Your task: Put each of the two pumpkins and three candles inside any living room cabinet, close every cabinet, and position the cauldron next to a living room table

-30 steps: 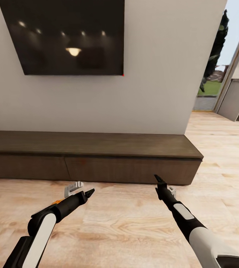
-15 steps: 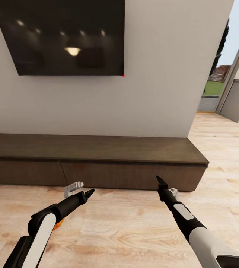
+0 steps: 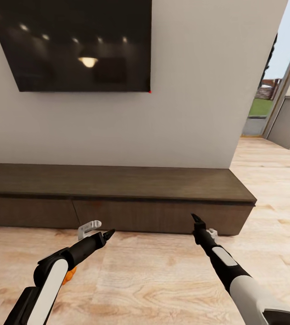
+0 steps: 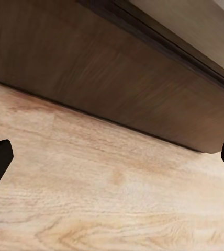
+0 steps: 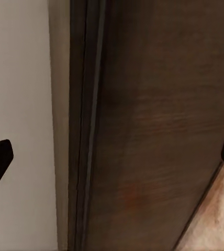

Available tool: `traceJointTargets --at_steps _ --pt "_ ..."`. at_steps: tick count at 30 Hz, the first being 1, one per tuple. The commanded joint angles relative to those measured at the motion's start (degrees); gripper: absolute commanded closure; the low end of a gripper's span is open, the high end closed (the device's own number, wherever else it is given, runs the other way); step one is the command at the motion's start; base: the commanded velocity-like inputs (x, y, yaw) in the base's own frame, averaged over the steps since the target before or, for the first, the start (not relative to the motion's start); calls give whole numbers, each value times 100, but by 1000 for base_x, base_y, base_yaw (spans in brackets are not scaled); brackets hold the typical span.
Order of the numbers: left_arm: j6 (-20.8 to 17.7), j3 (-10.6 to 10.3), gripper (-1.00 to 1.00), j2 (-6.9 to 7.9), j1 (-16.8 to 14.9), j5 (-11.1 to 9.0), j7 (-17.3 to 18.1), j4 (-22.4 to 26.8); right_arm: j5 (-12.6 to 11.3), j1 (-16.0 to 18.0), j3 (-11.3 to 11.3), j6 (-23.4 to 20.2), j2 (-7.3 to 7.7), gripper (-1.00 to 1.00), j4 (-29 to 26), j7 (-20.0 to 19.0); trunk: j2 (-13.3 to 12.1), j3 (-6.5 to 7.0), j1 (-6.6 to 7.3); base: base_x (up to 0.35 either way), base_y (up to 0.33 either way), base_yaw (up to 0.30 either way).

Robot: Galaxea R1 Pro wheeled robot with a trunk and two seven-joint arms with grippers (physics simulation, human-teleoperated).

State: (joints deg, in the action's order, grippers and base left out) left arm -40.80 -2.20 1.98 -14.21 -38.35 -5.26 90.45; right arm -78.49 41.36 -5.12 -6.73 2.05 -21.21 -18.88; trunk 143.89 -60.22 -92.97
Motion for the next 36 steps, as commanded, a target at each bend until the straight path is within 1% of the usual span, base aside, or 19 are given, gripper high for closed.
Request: traceJointTargets --at_steps 1,6,28,36 --pt "-16 -8 -100 4 -3 -60 -55 5 -84 3 -56 -59 -2 -100 3 -20 2 -5 1 7 0 0" --pt "-16 -8 -100 4 -3 -65 -49 6 -133 3 -93 -80 -2 -100 -11 -27 2 -5 1 106 0 0" --pt "-16 -8 -100 4 1 -59 -46 -1 -131 3 -109 -83 2 -100 -15 -20 2 -5 1 91 0 0" --pt "-21 -8 -100 4 69 -56 -46 -1 -128 3 -112 -83 13 -100 -15 -19 2 -5 1 98 0 0"
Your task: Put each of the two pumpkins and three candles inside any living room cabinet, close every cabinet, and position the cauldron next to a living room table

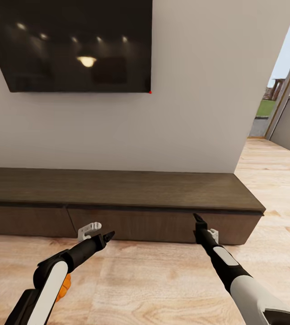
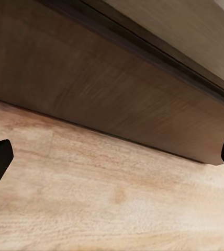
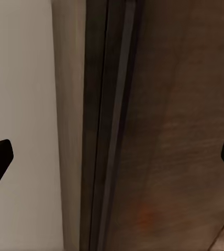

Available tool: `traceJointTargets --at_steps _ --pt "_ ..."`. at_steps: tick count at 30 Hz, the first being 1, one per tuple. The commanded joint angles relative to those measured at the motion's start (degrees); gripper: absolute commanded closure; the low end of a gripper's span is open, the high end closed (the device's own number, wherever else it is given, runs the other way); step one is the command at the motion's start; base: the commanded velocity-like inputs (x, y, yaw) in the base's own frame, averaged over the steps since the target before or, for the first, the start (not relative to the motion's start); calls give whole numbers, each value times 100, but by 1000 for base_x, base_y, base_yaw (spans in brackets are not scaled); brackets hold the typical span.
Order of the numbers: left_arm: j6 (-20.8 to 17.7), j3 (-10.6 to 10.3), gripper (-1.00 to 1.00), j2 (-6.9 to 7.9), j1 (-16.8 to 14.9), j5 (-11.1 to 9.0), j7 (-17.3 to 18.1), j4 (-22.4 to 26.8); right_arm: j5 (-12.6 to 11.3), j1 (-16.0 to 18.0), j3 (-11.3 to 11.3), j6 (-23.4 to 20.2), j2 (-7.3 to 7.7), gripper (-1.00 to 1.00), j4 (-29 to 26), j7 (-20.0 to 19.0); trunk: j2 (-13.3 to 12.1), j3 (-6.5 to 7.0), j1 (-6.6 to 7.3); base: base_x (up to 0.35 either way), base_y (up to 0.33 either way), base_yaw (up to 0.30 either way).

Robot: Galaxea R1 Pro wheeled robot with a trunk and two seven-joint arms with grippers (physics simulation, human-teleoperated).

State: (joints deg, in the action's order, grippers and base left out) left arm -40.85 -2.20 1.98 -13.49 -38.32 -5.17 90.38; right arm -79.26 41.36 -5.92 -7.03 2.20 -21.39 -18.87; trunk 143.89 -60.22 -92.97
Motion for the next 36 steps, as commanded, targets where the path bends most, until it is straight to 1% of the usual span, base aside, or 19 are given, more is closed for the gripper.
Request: traceJointTargets --at_steps 1,4,7,9,22,30,36 --pt "-17 -8 -100 4 0 -58 -51 6 -53 3 -34 -53 12 -100 3 -20 2 -5 1 24 0 0" --pt "-19 -8 -100 4 2 -83 -47 11 -54 3 -35 -53 41 -100 4 -20 2 -5 1 10 0 0" --pt "-17 -8 -100 4 4 -181 -46 19 -55 3 -37 -53 56 -100 3 -20 2 -5 1 3 0 0" --pt "-13 -8 -100 4 4 -213 -46 22 -55 3 -37 -53 60 -100 3 -20 5 -49 -4 0 0 0" --pt "-10 -8 -100 4 4 -228 -54 31 -55 3 -33 -45 62 -100 -17 -72 22 -337 -38 0 0 0" --pt "-10 -8 -100 4 3 -229 -54 41 -47 3 -28 -42 71 -100 -33 -275 22 -337 -38 0 0 0" --pt "-16 -8 -100 4 4 -229 -53 41 -8 3 0 -9 133 -100 -36 -447 22 -337 -38 0 0 0"
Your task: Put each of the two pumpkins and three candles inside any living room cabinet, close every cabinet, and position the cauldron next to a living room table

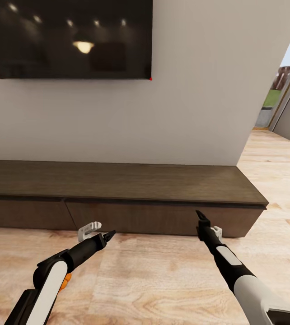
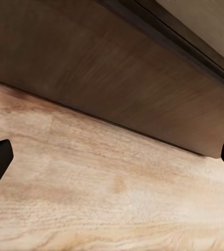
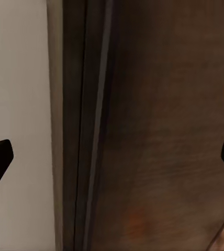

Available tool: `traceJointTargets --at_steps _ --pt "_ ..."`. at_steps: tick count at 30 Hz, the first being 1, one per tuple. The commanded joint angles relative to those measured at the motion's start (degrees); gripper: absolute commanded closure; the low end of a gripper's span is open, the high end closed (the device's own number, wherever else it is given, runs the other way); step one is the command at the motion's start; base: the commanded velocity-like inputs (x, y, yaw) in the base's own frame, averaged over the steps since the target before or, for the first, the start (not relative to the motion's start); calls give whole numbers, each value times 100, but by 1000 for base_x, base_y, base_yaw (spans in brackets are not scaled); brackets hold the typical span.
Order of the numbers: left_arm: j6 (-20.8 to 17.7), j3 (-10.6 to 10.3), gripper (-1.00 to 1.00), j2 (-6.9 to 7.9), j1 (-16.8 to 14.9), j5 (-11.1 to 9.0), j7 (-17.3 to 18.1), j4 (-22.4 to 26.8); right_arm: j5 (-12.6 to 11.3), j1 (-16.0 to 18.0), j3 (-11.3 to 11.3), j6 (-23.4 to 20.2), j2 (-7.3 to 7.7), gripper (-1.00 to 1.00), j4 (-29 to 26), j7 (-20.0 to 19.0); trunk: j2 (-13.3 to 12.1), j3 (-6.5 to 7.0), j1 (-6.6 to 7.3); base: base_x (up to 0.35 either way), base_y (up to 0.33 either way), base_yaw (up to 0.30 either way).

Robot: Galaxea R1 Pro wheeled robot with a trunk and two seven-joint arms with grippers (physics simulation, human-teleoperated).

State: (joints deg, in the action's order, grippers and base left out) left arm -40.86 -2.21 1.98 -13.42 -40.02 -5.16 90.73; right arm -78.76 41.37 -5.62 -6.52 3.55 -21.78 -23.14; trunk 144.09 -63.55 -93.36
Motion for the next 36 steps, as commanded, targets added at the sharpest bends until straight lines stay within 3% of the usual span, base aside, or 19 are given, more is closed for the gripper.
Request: traceJointTargets --at_steps 1,29,32,33,36 --pt "-17 -8 -100 4 -3 -62 -53 6 -55 3 -28 -59 7 -100 5 -32 2 -5 1 0 0 0" --pt "-55 -8 -100 4 -5 -68 -47 10 -44 3 -6 -70 80 -100 5 -42 2 -5 1 0 0 0" --pt "-238 -8 -100 4 -4 -73 -41 32 -43 3 -7 -75 122 -100 6 -47 2 -5 1 0 0 0" --pt "-503 -8 -100 4 -3 -74 -33 71 -43 3 -9 -78 153 -100 7 -49 2 -5 1 0 0 0" --pt "-609 -8 -100 1 -3 -76 -25 87 -47 3 -9 -82 204 -100 7 -50 6 -71 -7 0 0 0"
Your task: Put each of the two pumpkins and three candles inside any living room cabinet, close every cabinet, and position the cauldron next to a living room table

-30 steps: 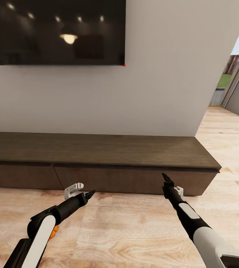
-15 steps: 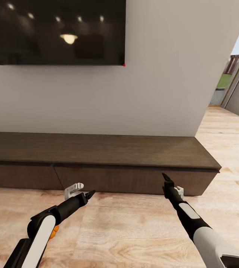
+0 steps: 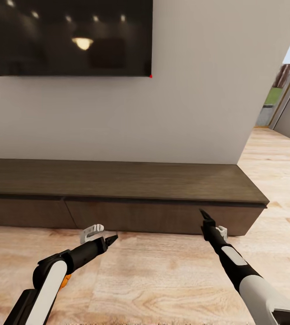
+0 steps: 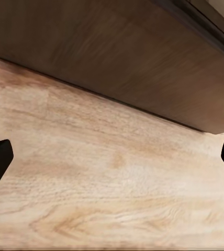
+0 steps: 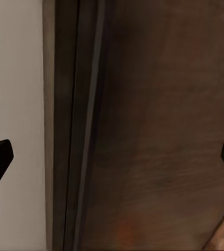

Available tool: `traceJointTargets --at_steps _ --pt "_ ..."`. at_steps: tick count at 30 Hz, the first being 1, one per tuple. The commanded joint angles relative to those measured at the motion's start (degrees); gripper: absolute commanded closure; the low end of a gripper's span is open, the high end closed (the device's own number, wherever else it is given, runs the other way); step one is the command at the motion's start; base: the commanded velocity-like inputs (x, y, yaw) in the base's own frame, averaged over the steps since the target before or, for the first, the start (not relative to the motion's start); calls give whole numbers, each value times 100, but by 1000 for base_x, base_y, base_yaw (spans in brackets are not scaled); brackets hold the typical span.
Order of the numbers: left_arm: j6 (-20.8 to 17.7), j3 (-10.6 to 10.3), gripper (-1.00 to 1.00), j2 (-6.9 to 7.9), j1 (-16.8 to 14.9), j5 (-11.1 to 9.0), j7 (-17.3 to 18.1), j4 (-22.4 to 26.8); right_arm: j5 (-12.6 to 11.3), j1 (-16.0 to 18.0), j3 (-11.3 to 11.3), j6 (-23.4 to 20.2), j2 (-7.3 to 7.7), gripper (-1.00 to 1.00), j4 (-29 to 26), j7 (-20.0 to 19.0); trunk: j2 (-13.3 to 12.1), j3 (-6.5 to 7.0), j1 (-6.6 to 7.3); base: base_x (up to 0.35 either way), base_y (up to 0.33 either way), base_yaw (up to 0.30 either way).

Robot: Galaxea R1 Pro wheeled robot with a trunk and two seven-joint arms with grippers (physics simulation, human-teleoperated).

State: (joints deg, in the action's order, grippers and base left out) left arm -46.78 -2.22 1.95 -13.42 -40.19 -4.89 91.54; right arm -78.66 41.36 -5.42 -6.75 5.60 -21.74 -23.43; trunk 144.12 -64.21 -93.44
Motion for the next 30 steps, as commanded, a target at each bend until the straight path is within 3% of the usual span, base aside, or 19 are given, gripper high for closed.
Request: traceJointTargets --at_steps 1,10,23,30 --pt "-35 -7 -100 2 -3 -59 -50 8 -59 3 -29 -61 11 -100 2 -21 4 -28 -1 0 0 0" --pt "-76 -7 -100 -2 -3 -59 -47 13 -62 3 -29 -63 87 -100 3 -21 16 -227 -24 0 0 0" --pt "-85 0 -100 11 -3 -58 -39 9 -62 3 -12 -64 73 -100 -1 -22 16 -227 -24 2 0 0" --pt "-86 2 -100 45 -3 -59 -38 0 -60 3 -12 -64 72 -100 3 -21 16 -227 -24 155 0 0"
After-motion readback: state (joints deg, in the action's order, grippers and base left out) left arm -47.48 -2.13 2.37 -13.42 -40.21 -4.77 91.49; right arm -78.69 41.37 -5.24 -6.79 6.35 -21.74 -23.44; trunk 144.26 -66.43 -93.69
